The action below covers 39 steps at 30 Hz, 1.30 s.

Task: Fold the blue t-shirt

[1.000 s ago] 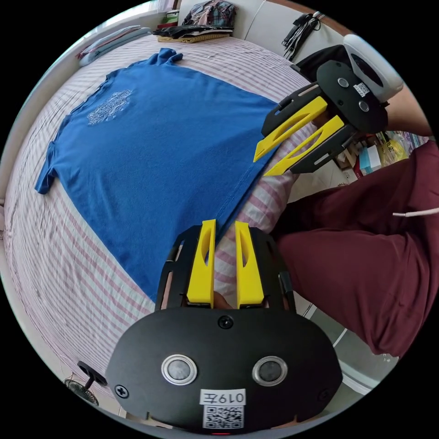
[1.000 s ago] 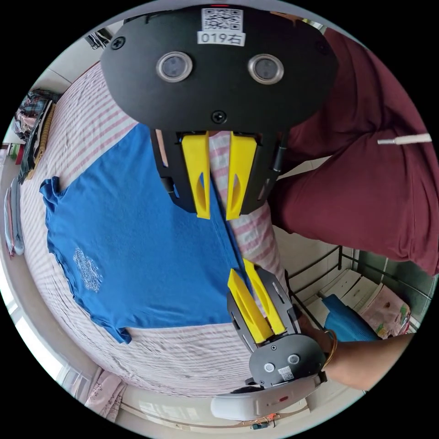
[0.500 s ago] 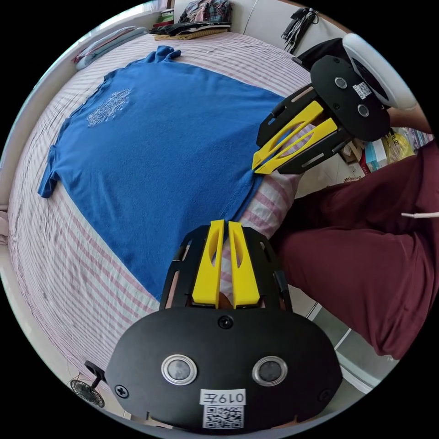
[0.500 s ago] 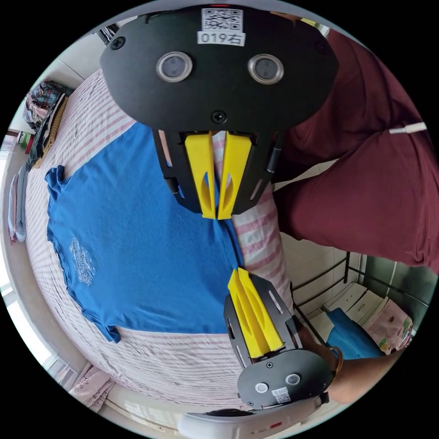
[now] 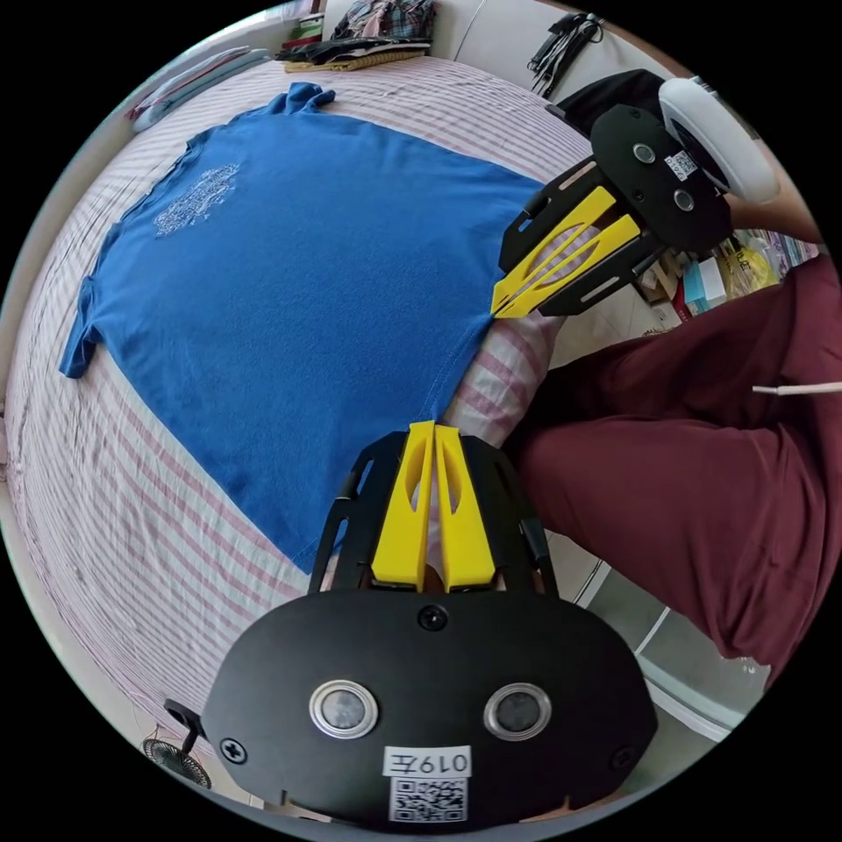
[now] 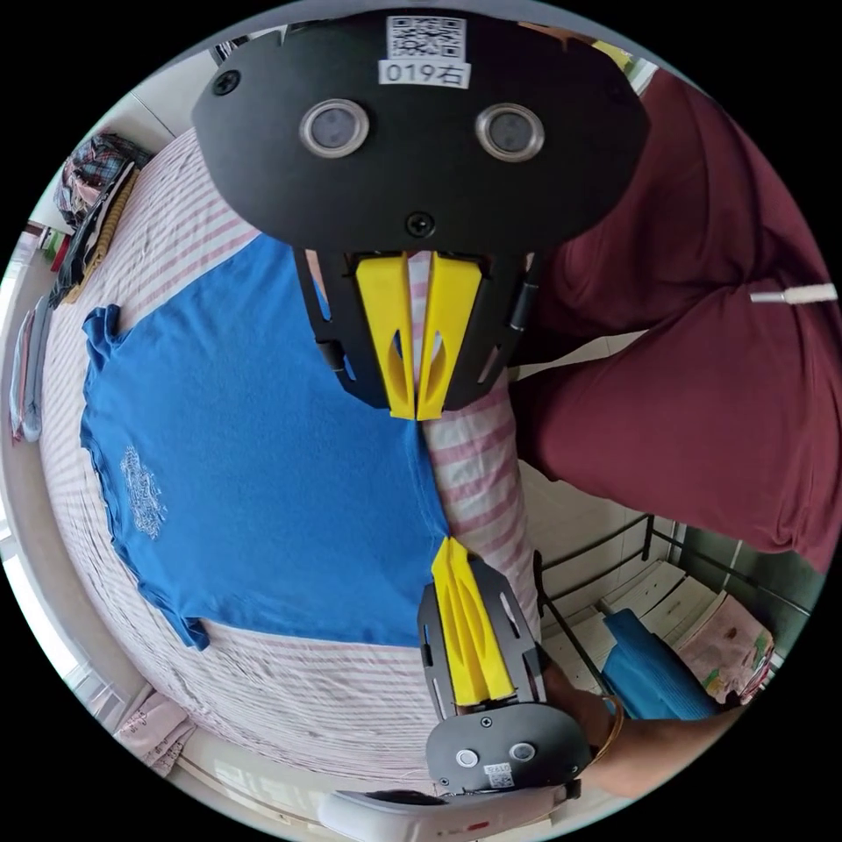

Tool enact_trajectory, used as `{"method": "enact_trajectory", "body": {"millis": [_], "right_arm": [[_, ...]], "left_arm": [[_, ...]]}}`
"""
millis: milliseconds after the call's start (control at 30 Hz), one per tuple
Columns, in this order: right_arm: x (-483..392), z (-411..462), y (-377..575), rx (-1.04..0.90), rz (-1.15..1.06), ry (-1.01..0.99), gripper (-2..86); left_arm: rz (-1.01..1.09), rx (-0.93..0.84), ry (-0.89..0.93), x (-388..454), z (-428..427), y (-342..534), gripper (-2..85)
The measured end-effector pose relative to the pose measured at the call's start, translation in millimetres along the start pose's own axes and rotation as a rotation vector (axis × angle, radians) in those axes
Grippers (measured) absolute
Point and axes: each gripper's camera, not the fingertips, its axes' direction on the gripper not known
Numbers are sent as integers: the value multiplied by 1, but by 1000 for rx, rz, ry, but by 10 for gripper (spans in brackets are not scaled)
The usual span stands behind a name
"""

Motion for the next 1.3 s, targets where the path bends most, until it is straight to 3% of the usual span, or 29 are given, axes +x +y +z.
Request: {"method": "enact_trajectory", "body": {"millis": [467, 867, 1067, 1233, 1300], "right_arm": [[20, -41, -19, 17, 57, 11, 61], [52, -68, -14, -59, 132, 52, 1], [75, -88, -23, -68, 199, 1, -6], [127, -131, -25, 27, 391, 9, -6], [179, -155, -14, 112, 610, 16, -6]], "left_arm": [[-39, -56, 31, -31, 46, -14, 5], [-79, -8, 72, -62, 88, 7, 7], [-129, 6, 213, -80, 108, 39, 7], [-310, 106, 205, -129, 114, 79, 7], [-431, 195, 166, -167, 108, 91, 7]]}}
